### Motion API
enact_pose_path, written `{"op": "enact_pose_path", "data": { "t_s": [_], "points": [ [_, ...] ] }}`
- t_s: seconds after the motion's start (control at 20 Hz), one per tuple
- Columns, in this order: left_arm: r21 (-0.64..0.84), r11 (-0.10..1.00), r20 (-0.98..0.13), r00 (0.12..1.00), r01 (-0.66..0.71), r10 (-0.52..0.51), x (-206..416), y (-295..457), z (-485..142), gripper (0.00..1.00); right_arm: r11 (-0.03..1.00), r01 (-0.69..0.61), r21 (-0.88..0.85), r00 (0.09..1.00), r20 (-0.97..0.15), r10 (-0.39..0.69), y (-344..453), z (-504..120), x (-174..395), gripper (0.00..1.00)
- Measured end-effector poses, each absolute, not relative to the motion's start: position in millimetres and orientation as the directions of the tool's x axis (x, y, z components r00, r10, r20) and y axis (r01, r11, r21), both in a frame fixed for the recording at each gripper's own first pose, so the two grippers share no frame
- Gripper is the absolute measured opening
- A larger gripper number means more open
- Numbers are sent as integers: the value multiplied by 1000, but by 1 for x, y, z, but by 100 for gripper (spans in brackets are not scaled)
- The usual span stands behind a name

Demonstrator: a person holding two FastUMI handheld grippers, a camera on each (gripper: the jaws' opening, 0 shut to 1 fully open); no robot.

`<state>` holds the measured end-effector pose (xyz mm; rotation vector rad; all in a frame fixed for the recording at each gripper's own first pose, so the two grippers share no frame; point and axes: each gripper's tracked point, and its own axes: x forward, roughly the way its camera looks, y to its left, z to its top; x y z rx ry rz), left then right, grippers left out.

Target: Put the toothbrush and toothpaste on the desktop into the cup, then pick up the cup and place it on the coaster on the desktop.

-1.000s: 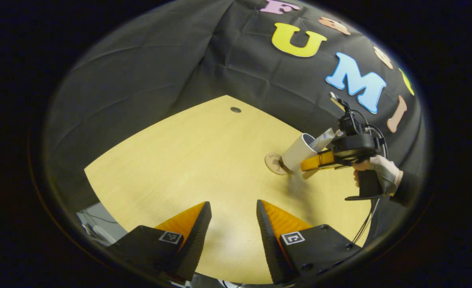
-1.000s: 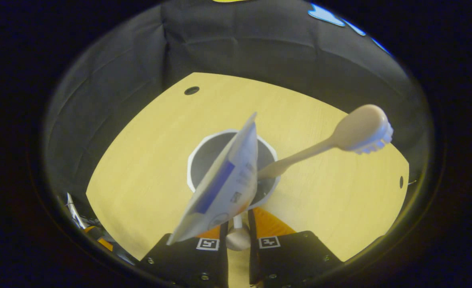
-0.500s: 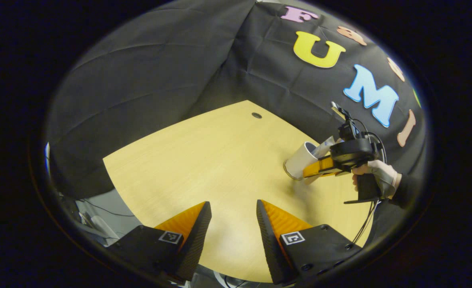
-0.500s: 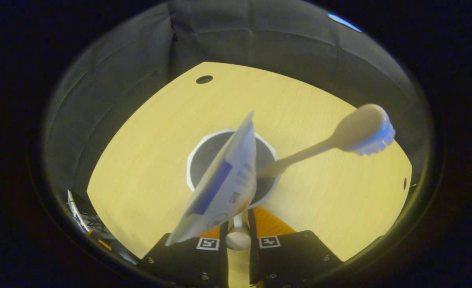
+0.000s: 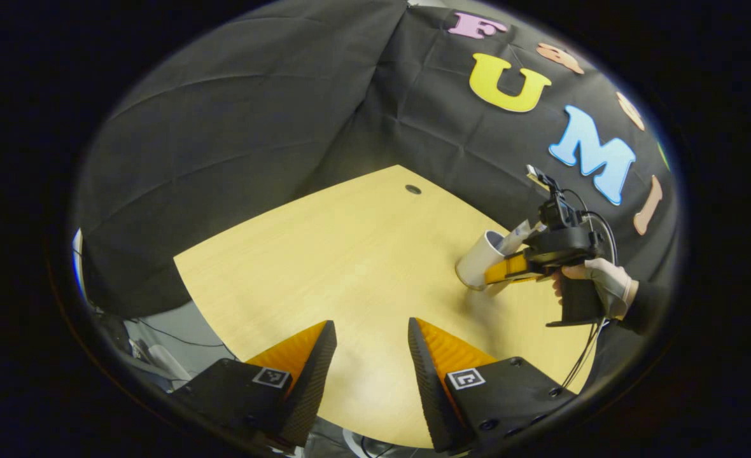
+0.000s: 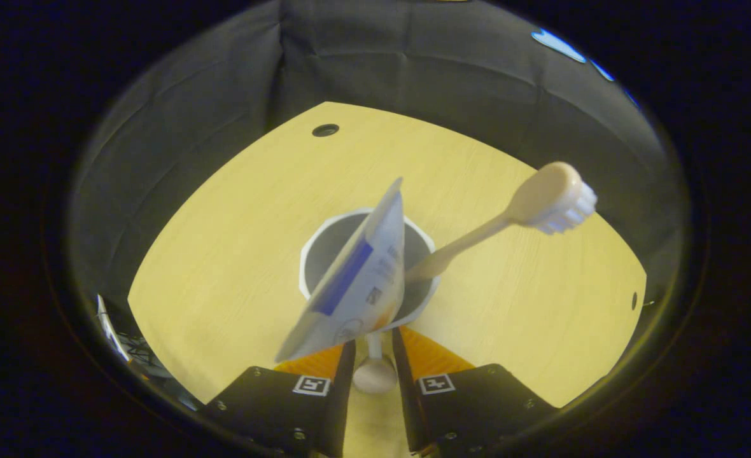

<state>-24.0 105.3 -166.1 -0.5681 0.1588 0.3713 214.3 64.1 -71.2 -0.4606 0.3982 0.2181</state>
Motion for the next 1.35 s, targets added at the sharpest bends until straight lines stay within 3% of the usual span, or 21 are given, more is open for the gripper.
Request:
{"op": "enact_pose_path", "data": {
  "t_s": [0.4,0.7,1.0,1.35],
  "points": [
    [-403,868,-165,956,-291,244,5,92,-100,75,905,-292,-308,936,-285,205,38,-18,166,36],
    [-303,943,-43,990,-140,133,52,66,-25,75,946,-185,-266,980,-119,158,-16,22,119,36],
    [-138,990,117,993,14,2,79,17,63,75,980,-65,-190,970,217,107,-58,91,35,37],
    [-8,993,381,919,117,-105,62,-52,191,83,996,84,-21,806,590,-55,-102,168,-74,36]
  ]
}}
